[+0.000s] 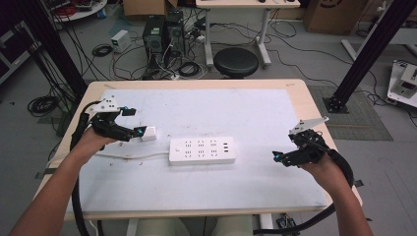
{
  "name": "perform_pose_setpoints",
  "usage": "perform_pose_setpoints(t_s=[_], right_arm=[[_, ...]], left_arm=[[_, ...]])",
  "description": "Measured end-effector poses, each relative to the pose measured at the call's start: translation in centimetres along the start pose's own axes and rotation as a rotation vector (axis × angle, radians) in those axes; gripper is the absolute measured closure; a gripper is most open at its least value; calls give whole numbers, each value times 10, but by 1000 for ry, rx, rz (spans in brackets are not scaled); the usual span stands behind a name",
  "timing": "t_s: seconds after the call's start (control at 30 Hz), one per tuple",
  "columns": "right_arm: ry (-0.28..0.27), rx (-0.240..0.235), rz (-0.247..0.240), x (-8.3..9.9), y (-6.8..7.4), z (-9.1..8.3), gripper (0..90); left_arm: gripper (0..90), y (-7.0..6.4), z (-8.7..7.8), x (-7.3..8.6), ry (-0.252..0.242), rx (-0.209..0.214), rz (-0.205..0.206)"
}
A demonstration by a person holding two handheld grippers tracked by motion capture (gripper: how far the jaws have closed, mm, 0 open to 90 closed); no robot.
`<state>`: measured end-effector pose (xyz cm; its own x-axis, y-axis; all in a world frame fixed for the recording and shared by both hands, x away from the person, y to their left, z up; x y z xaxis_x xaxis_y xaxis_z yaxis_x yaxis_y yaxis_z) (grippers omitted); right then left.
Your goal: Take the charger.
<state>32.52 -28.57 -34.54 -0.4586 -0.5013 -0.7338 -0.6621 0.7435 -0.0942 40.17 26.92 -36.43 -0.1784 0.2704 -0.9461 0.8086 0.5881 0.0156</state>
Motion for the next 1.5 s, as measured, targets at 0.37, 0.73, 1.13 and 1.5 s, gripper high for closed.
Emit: perform_pose_setpoints(t_s=[0.37, 0.73, 1.13, 1.5], right_arm=[[10, -4, -5, -2, 0, 6, 156], [21, -6, -6, -1, 0, 8, 156], [43, 2, 1, 1, -2, 7, 156], [54, -4, 1, 0, 1, 10, 156]], left_arm=[[149, 17, 16, 25, 60, -4, -69], [150, 23, 39, 44, 154, 18, -67], [151, 36, 53, 64, 198, 31, -25], [157, 38, 58, 59, 202, 60, 17]])
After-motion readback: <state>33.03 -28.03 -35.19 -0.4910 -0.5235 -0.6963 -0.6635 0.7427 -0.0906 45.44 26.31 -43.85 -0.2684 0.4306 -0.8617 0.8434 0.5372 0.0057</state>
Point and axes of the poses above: each handheld gripper's, and its own axes: z roughly forward along the jaws, x roughly out of its underside, y roughly to its left, the point moved 1 cm from there along z, roughly forward along the jaws, and after that the axes turned 10 degrees about -y, right-handed, at the moved point
